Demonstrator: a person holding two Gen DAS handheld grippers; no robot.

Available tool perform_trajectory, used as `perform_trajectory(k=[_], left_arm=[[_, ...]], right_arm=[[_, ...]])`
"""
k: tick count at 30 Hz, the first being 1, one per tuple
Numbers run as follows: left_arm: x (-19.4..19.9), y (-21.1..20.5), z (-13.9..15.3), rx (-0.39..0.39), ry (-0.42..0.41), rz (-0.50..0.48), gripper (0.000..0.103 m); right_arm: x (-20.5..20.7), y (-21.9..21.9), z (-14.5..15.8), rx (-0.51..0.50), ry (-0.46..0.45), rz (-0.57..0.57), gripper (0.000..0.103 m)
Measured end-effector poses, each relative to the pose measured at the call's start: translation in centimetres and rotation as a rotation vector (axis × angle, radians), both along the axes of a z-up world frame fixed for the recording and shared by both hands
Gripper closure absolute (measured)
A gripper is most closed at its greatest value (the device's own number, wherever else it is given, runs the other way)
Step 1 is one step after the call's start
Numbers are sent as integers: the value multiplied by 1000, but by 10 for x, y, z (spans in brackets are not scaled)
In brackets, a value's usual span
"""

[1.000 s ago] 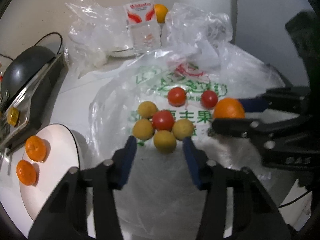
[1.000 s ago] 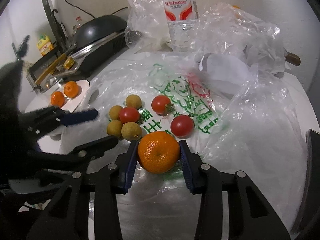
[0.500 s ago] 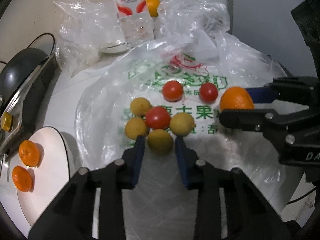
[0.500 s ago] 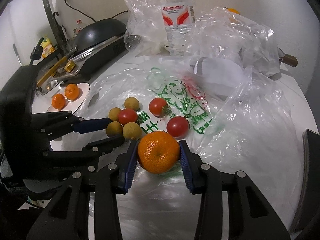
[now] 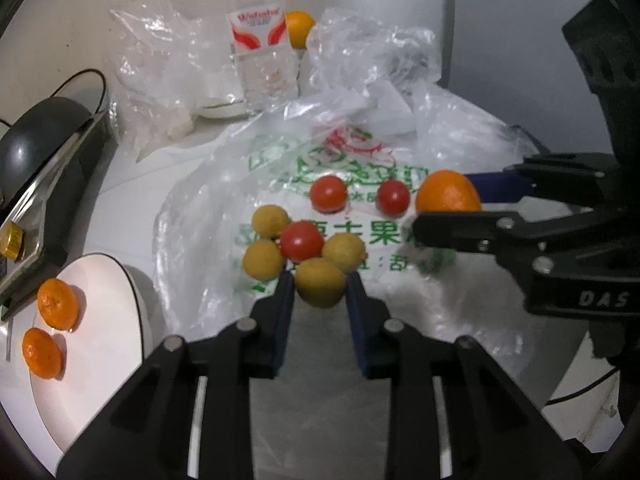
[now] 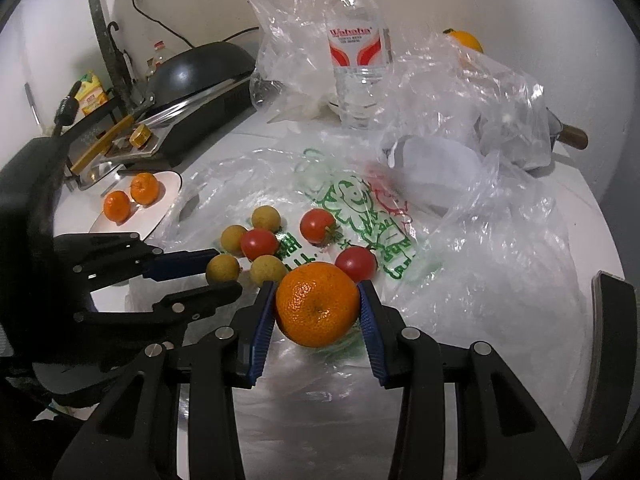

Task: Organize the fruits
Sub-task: 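Grasp a small yellow round fruit with the left gripper, then lift both held fruits off the bag toward the white plate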

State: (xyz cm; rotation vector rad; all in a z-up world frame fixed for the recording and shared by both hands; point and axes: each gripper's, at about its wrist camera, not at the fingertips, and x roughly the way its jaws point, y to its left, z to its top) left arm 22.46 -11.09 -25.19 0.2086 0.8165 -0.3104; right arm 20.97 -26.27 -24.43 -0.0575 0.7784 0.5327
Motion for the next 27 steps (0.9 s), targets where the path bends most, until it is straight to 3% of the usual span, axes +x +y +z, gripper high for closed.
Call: perform_trajectory(k=[27], left_arm=[[-66, 44, 52, -87, -128, 10, 76]], right_arm=[[-49, 48, 42, -11, -89, 55, 60]])
